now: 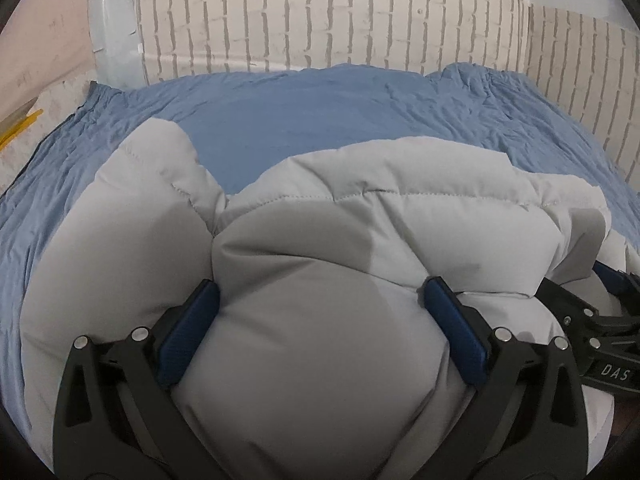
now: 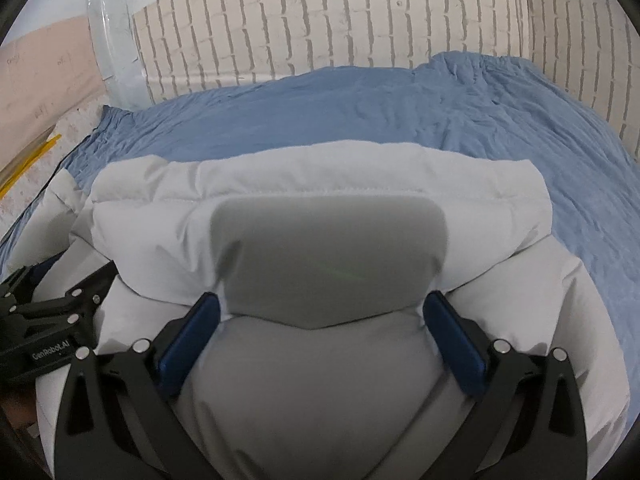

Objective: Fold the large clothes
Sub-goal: 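Press the folded grey jacket flat with both grippers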

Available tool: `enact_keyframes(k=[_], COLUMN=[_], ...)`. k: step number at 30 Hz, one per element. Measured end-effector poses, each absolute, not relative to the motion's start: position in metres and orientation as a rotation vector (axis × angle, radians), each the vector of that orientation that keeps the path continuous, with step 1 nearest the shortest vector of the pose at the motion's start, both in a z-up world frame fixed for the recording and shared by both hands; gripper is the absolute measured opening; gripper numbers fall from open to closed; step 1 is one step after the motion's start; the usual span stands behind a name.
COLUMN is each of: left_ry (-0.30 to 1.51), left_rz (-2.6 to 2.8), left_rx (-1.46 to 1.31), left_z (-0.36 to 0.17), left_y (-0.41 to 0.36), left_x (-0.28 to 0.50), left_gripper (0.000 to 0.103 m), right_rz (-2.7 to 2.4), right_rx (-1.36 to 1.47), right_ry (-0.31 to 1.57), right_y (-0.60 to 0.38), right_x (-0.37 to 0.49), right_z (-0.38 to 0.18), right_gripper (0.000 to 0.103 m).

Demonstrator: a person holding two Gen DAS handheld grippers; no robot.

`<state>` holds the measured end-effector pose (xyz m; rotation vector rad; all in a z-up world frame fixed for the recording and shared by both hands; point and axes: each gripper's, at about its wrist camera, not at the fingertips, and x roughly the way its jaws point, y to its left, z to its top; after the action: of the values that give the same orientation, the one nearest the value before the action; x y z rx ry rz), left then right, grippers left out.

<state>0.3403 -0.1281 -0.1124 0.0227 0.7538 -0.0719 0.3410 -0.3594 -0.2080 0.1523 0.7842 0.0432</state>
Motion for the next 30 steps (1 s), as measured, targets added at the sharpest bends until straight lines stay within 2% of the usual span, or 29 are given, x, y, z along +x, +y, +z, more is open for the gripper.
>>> enact_keyframes(k=[30], left_ry=[0.771], left_rz=[-0.071], left_rx=[0.010], left_z=[-0.123], left_y=[-0.122], left_x=[0.329], left_gripper=[0.100], right_rz=[0.041], right_rx=[0.148], right_ry=[0.800], right_y=[-0.347], right_x=[0.357], right_z=[-0.222], right_gripper=[0.102])
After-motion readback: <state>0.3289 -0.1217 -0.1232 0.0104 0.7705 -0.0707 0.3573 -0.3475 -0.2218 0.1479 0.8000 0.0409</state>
